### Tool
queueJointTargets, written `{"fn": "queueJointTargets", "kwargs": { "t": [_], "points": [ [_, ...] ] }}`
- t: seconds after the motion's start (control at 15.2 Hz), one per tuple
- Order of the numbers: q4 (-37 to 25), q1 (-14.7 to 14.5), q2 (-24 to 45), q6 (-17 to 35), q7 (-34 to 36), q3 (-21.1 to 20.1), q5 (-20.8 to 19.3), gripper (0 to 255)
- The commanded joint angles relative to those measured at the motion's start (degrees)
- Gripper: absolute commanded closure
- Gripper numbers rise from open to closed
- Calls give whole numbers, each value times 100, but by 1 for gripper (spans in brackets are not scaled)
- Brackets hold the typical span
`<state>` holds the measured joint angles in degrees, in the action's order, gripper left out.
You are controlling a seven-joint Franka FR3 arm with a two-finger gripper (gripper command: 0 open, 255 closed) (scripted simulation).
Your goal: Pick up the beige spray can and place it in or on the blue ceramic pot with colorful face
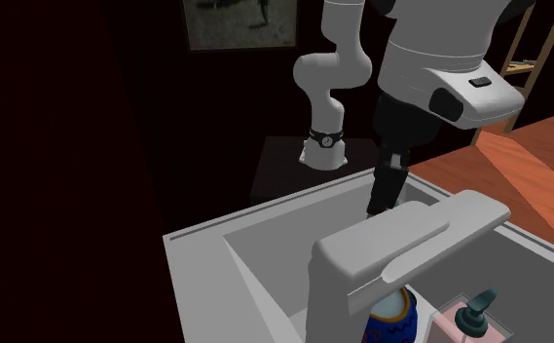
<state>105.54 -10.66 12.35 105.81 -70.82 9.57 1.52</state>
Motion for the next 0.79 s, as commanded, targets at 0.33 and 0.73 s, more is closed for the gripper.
{"fn": "queueJointTargets", "kwargs": {
  "t": [0.33, 0.73],
  "points": [
    [-450, 18, 419, -11, 82, 0, -41, 0],
    [-450, 17, 419, -11, 82, 1, -40, 0]
  ]
}}
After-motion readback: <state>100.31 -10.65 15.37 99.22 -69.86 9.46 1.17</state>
